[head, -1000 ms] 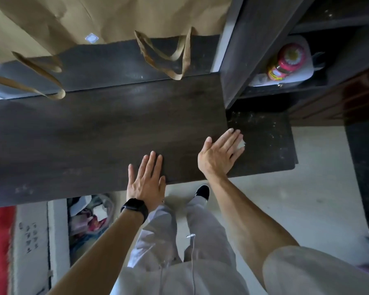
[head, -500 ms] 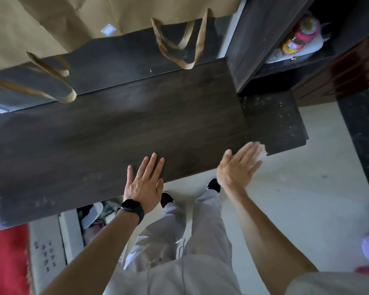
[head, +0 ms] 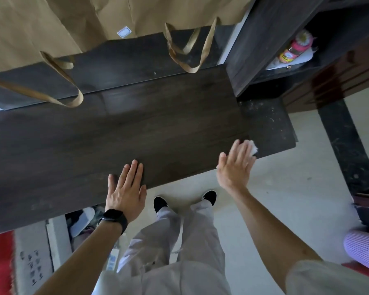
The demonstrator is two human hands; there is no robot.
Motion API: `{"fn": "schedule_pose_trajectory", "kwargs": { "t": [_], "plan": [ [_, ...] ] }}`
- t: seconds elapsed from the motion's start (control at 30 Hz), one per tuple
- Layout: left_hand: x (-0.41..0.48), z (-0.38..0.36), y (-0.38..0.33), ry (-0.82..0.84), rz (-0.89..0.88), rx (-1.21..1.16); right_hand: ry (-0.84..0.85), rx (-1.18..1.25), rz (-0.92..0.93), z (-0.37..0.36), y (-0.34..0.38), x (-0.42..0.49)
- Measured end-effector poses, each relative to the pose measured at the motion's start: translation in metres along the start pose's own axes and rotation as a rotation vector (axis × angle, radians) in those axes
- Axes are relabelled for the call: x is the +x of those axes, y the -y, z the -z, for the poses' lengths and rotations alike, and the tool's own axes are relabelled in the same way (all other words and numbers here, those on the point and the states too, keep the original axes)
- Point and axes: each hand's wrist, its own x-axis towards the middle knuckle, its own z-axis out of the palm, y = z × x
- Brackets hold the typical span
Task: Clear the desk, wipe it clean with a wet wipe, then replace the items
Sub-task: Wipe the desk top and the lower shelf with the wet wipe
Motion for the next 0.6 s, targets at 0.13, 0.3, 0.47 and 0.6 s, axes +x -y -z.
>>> {"fn": "schedule_pose_trajectory", "kwargs": {
  "t": [0.13, 0.3, 0.47, 0.6],
  "plan": [
    [0.001, -0.002, -0.013, 0.011, 0.055, -0.056, -0.024, 0.082, -0.143, -0.002, 0.036, -0.033],
    [0.003, -0.002, -0.025, 0.021, 0.109, -0.078, 0.05, 0.001, 0.405, -0.008, 0.102, -0.04],
    [0.0, -0.005, -0.021, 0.044, 0.114, -0.07, 0.034, 0.033, 0.056, 0.02, 0.059, 0.065],
    [0.0, -0.005, -0.018, 0.07, 0.104, -0.063, 0.026, 0.173, -0.179, 0.018, 0.006, 0.026]
  ]
}}
